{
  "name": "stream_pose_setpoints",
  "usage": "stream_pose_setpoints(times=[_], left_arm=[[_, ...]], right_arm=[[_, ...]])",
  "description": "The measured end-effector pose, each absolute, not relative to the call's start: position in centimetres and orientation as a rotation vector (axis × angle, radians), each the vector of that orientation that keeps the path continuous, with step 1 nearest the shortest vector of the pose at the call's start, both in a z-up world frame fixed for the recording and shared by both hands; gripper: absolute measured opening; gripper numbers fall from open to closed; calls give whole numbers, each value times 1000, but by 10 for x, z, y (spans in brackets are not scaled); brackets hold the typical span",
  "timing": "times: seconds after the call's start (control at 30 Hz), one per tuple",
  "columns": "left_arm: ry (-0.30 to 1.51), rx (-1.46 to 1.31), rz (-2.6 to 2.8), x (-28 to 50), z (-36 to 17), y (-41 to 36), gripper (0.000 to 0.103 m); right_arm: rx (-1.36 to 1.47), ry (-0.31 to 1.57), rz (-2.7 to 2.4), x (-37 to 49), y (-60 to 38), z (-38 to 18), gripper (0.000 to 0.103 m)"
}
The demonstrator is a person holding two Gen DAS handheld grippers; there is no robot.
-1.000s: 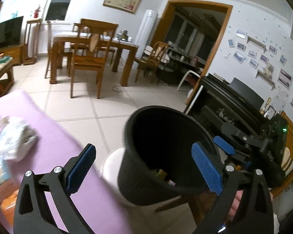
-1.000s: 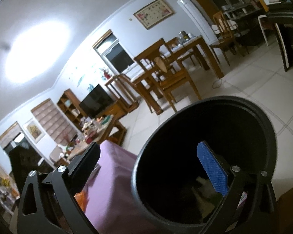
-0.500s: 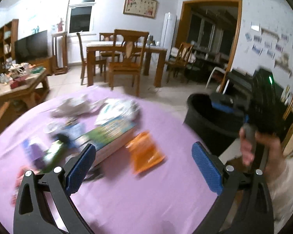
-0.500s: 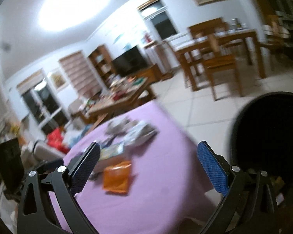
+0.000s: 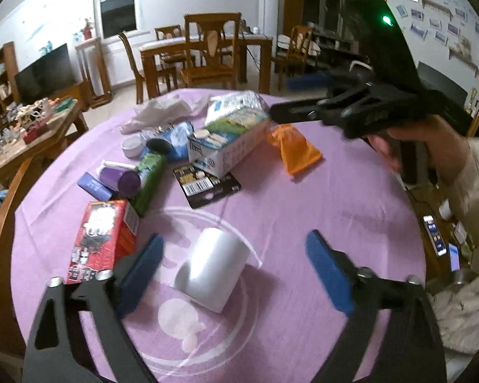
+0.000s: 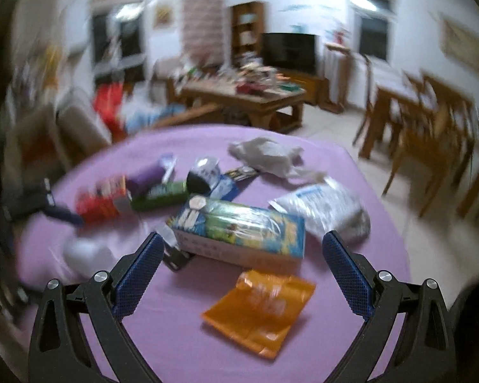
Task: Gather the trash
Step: 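Grasp the white paper cup with the left gripper while the right grasps the green milk carton, then carry the white cup and green carton over the bin and open both grippers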
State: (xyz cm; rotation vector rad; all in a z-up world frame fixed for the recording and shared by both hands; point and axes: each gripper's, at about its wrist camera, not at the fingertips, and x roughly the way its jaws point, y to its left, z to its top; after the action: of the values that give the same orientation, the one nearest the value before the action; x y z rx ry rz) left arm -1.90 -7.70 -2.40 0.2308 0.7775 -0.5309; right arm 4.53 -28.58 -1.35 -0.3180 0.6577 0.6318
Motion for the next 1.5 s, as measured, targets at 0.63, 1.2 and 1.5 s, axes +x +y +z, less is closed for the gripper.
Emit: stream_pose_setpoints(times=[0.63, 1.2, 1.5], left_arm=[[859, 92, -582, -5, -38, -56, 44], [683, -22, -562, -8, 0, -63, 41], [605, -26, -638, 8, 27, -127, 41]], right_arm=[[-885, 861, 858, 108, -203, -64, 64], [196, 575, 864, 64, -329, 45, 53], [346, 470, 663, 26, -424, 53, 53]])
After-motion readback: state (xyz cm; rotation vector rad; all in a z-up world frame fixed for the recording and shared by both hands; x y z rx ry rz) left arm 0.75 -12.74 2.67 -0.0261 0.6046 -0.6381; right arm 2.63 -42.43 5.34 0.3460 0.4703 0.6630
